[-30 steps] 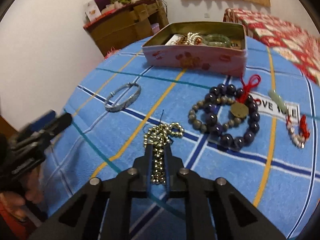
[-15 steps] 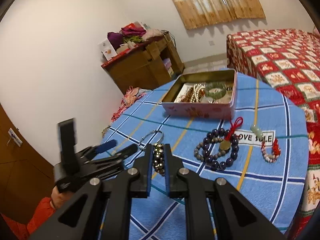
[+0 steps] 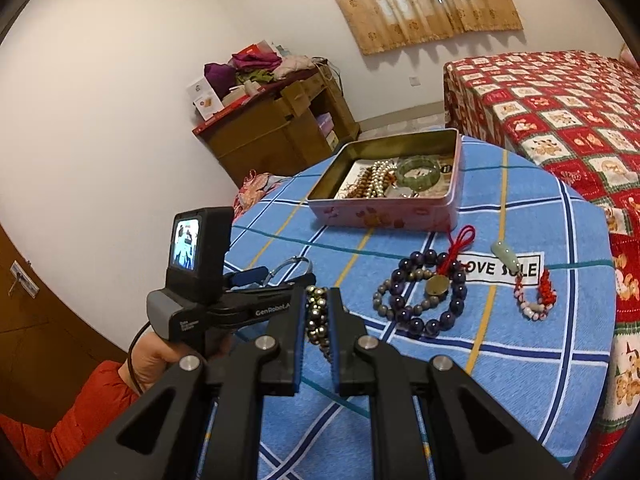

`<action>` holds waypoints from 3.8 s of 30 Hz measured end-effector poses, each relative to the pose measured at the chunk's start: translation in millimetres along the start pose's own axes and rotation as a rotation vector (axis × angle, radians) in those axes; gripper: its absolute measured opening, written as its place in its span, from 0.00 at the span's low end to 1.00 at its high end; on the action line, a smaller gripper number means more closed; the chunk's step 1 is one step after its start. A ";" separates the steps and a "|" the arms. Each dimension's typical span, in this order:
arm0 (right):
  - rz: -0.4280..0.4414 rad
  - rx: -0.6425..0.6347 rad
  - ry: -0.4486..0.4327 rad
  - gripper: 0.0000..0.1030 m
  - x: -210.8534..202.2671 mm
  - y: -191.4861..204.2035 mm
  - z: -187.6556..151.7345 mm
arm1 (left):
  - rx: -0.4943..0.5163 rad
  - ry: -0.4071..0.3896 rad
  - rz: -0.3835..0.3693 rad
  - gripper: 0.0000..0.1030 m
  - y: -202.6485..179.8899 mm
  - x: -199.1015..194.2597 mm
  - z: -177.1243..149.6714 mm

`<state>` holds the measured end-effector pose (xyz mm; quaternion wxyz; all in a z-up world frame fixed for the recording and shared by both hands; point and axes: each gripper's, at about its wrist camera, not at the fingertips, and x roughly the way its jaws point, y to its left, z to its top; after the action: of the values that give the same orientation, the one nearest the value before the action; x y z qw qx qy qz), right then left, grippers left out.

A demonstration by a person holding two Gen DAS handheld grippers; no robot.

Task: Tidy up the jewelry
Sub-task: 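Grasp the silver bangle with the left tool while the right tool holds the bead chain, then carry the silver bangle and bead chain into the tin and open both tools, then lift both tools out of the tin and move toward the remaining bracelets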

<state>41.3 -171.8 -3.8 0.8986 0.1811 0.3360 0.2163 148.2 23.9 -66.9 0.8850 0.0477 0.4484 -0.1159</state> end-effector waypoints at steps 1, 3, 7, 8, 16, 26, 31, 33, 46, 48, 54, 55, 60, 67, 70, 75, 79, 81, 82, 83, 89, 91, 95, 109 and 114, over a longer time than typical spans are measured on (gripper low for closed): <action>0.001 0.006 -0.001 0.12 -0.4 -1.0 0.5 | 0.007 -0.002 -0.017 0.64 -0.9 -0.5 -1.3; 0.001 0.012 -0.006 0.12 -2.1 -2.0 1.2 | 0.006 -0.008 -0.033 0.64 1.5 -3.3 -1.5; -0.007 0.007 -0.022 0.12 -7.4 -0.8 3.8 | -0.020 -0.078 -0.063 0.64 9.2 -20.2 -4.1; -0.006 0.007 -0.024 0.12 -8.3 -0.8 4.5 | -0.024 -0.088 -0.065 0.64 9.5 -24.5 -4.2; -0.008 -0.006 -0.082 0.12 -22.2 -3.8 33.9 | -0.056 -0.178 -0.101 0.64 6.2 -62.7 0.8; 0.068 -0.017 -0.220 0.12 -16.7 -10.7 134.0 | -0.025 -0.326 -0.139 0.64 -6.8 -82.0 72.8; 0.059 0.032 -0.220 0.12 26.7 -31.9 163.6 | -0.012 -0.345 -0.130 0.64 -12.9 -56.3 106.2; 0.034 0.047 -0.206 0.12 48.8 -42.1 165.5 | -0.014 -0.341 -0.136 0.64 -15.1 -41.8 117.2; -0.042 0.118 -0.084 0.12 122.8 -90.5 145.6 | 0.006 -0.248 -0.102 0.64 -30.4 44.5 134.8; -0.047 0.116 -0.083 0.12 124.0 -91.1 143.5 | 0.006 -0.250 -0.100 0.64 -31.1 46.2 136.2; -0.085 0.110 -0.121 0.12 123.6 -88.6 139.0 | 0.010 -0.246 -0.056 0.64 -33.7 53.7 138.7; -0.093 0.105 -0.128 0.12 123.6 -87.9 138.0 | 0.010 -0.246 -0.052 0.64 -34.3 54.8 138.6; -0.134 0.085 -0.160 0.12 124.1 -89.2 133.5 | 0.027 -0.238 -0.015 0.64 -36.5 64.7 134.4; -0.179 0.030 -0.172 0.12 127.6 -87.4 132.3 | 0.030 -0.242 -0.014 0.64 -38.6 67.8 132.9; -0.183 0.018 -0.169 0.12 129.1 -87.6 131.3 | 0.025 -0.244 -0.019 0.64 -37.7 67.4 132.0; -0.184 0.028 -0.153 0.12 133.1 -92.7 128.5 | 0.014 -0.237 -0.033 0.64 -35.9 68.9 132.1; -0.184 0.017 -0.140 0.12 136.6 -91.0 127.6 | 0.010 -0.231 -0.034 0.64 -34.9 70.2 132.2; -0.180 0.017 -0.135 0.12 137.9 -90.4 126.5 | 0.017 -0.229 -0.025 0.64 -36.7 70.7 132.2; -0.179 0.019 -0.133 0.12 138.4 -90.7 126.7 | 0.020 -0.229 -0.022 0.64 -37.7 70.8 131.6; -0.181 0.022 -0.130 0.13 138.9 -91.1 126.2 | 0.021 -0.229 -0.020 0.64 -38.1 70.6 131.6; -0.207 0.029 -0.148 0.41 134.1 -90.4 125.8 | 0.026 -0.232 -0.007 0.64 -40.4 70.5 131.5; -0.213 0.035 -0.185 0.64 127.6 -90.0 124.7 | 0.025 -0.231 -0.005 0.64 -40.7 70.6 131.7; -0.216 0.052 -0.246 0.67 117.2 -91.9 124.9 | 0.004 -0.217 -0.008 0.67 -38.9 72.2 132.3; -0.274 0.059 -0.291 0.67 110.8 -92.0 124.2 | 0.006 -0.260 0.016 0.75 -41.7 61.8 131.8; -0.286 0.059 -0.313 0.67 106.6 -92.2 124.1 | -0.018 -0.292 0.038 0.76 -37.5 56.4 132.8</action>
<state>223.2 -217.3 -15.3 0.9557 0.1893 0.2207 0.0456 275.1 -46.6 -32.8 0.9433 0.0310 0.3148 -0.1007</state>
